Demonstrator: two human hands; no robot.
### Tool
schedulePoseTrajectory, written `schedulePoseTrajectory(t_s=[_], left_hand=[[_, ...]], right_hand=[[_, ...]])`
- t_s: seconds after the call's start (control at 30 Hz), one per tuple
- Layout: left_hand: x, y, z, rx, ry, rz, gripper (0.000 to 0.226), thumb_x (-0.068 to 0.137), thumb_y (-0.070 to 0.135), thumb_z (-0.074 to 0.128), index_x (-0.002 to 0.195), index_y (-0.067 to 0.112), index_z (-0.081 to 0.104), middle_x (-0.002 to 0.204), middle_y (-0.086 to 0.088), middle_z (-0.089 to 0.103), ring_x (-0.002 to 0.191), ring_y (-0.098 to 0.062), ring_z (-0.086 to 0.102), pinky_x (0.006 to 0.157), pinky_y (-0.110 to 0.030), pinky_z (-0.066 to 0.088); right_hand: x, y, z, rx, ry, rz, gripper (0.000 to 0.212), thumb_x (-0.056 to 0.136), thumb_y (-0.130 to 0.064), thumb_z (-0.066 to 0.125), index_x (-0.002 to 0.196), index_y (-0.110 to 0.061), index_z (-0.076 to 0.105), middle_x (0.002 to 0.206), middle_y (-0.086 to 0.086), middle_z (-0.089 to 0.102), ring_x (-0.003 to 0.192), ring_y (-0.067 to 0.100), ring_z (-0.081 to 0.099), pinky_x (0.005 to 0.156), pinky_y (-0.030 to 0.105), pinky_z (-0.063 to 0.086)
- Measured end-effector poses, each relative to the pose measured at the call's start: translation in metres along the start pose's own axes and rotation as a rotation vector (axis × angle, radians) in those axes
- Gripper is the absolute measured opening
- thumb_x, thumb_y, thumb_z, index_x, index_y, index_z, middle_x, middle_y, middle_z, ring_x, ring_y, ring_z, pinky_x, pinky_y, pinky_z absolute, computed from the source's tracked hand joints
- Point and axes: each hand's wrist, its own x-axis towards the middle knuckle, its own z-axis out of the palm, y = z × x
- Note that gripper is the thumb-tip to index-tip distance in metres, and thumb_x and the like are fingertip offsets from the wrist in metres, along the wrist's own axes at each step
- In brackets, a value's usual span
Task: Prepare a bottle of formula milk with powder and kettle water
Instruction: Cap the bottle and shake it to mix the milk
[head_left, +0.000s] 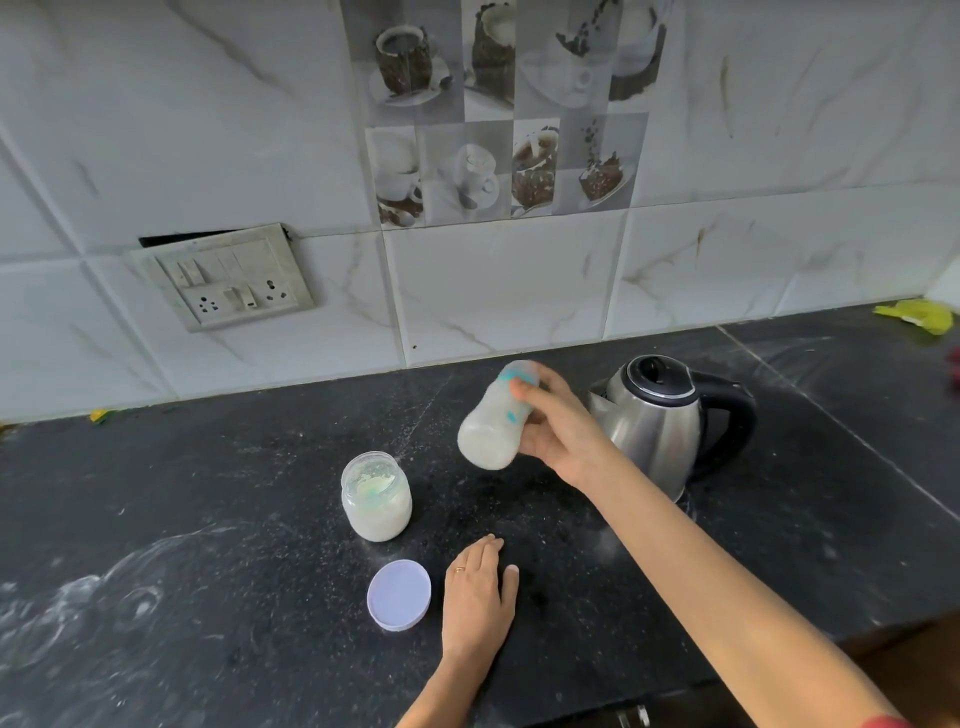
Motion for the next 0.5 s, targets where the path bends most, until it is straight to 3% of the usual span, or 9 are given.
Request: schedulePoseTrajectory(t_s=[0.1,0.23,0.33,0.4,0.5], left_hand=[[0.000,0.000,0.000,-0.007,-0.012,0.005,0.038,0.095,0.036,0.045,0.127,0.019,0.056,0.135,0.005,0.054,0.124,-0.013,0.048,0.107,-0.028,0.033],[0.000,0.000,-0.001,0.007,-0.002,0.018,0.046,0.093,0.043,0.034,0.125,0.020,0.057,0.133,0.006,0.055,0.123,-0.013,0.049,0.105,-0.028,0.034],[0.000,0.000,0.001,0.016,0.013,0.017,0.051,0.091,0.045,0.030,0.123,0.019,0.059,0.130,0.005,0.057,0.120,-0.014,0.052,0.104,-0.030,0.037],[0.001,0.000,0.001,0.013,0.009,0.012,0.044,0.093,0.042,0.037,0.124,0.019,0.058,0.131,0.005,0.057,0.120,-0.014,0.051,0.104,-0.030,0.037],[0.001,-0.001,0.002,0.011,0.003,-0.002,0.036,0.094,0.035,0.048,0.125,0.019,0.057,0.132,0.006,0.056,0.122,-0.014,0.050,0.105,-0.029,0.035]], right_hand=[[0.006,-0.009,-0.003,0.154,0.097,-0.059,0.047,0.090,-0.010,0.066,0.130,-0.019,0.044,0.129,0.014,0.050,0.104,0.029,0.061,0.064,0.047,0.059],[0.001,-0.021,-0.006,0.043,-0.031,-0.007,0.053,0.090,-0.009,0.063,0.138,-0.018,0.042,0.128,0.013,0.052,0.103,0.027,0.061,0.065,0.043,0.059],[0.004,-0.025,-0.006,0.121,0.029,-0.070,0.054,0.090,-0.009,0.063,0.139,-0.018,0.040,0.128,0.013,0.051,0.105,0.028,0.060,0.064,0.044,0.059],[0.006,-0.026,-0.007,0.170,0.063,-0.087,0.056,0.091,-0.009,0.063,0.140,-0.020,0.038,0.128,0.012,0.050,0.105,0.028,0.060,0.065,0.046,0.060],[0.002,-0.022,-0.010,0.025,-0.061,-0.010,0.057,0.091,-0.010,0.063,0.141,-0.020,0.040,0.129,0.014,0.053,0.104,0.028,0.062,0.067,0.044,0.059]])
